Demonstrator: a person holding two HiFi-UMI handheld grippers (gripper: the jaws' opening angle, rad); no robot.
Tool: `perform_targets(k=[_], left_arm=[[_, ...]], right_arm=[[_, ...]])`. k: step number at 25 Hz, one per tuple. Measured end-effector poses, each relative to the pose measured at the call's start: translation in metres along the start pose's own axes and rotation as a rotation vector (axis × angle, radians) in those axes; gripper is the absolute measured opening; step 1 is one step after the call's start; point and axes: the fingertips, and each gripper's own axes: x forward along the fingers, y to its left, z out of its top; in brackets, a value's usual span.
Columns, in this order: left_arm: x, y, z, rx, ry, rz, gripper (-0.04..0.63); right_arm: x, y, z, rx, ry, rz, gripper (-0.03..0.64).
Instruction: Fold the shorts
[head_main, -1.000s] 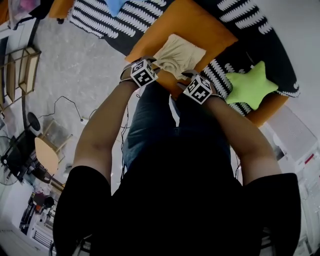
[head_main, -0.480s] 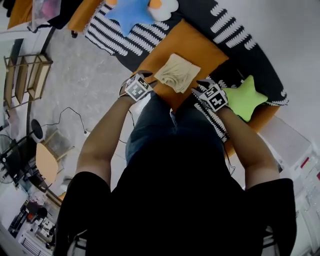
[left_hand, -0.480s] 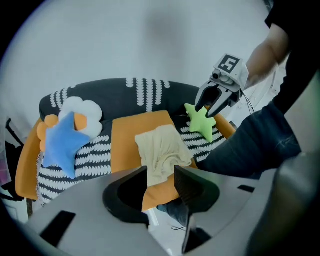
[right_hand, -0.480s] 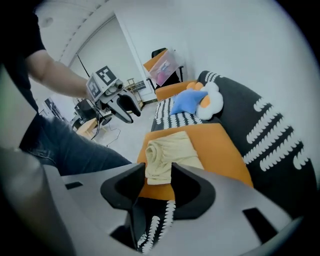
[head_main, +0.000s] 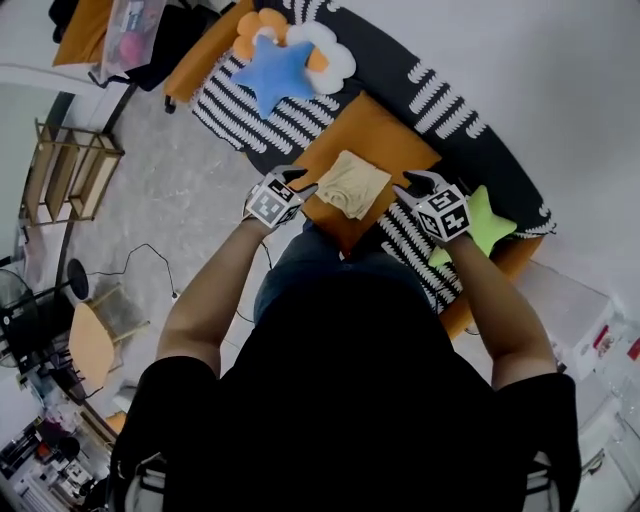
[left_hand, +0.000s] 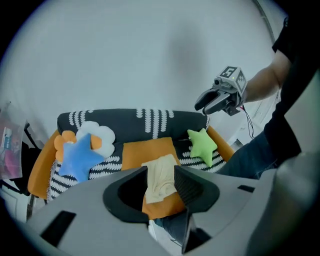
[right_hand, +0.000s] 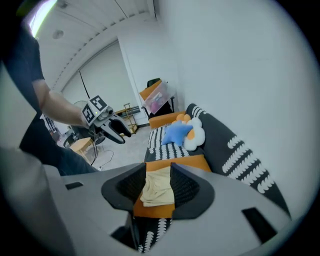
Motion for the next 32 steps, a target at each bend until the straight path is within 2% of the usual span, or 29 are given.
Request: perform_targets(k=[6,13,22,32], left_arm=[[-0.035,-0.004,0.042,-0.019,-0.082,0.037,0.181],[-0.084,-0.012,0.088,-0.011,-0.168,0.074,0.176],[-0.125,-0.024,0.137,0.015,-0.264,0.103,0.173],[-0.149,-0.028,0.144,0.058,-0.283,0.143,0.17]], right_arm=[[-0.061,-0.017,0.061,0.002,-0.134,-0.064,0.155],[-0.128,-0.027,0.107,0.032,-0.264,-0.125,0.147],[-0.172,-0.013,0.129,0.067,-0.368,-0.144,0.137],[-0.21,-0.005,0.133,0.075,-0.44,-0.18,0.129]])
